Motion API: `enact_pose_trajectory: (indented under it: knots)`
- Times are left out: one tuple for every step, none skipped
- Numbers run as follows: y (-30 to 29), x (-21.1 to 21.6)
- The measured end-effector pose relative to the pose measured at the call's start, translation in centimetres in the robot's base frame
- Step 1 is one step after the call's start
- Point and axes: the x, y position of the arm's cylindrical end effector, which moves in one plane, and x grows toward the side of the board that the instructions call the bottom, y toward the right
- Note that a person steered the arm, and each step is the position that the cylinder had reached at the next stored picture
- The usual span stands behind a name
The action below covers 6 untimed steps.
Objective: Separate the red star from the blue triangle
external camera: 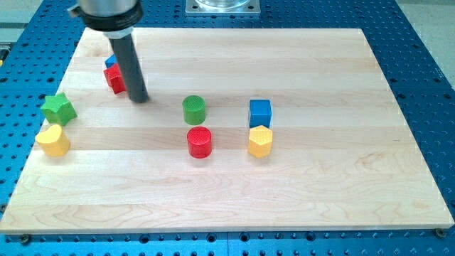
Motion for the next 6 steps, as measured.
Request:
enact_pose_trajectory:
  knots:
    - [-1.2, -3.0]
    - [-5.3, -3.0]
    - [-8.0, -3.0]
    - [-9.8, -2.7]
    - [-2.0, -1.7]
    - [-0.1, -3.8]
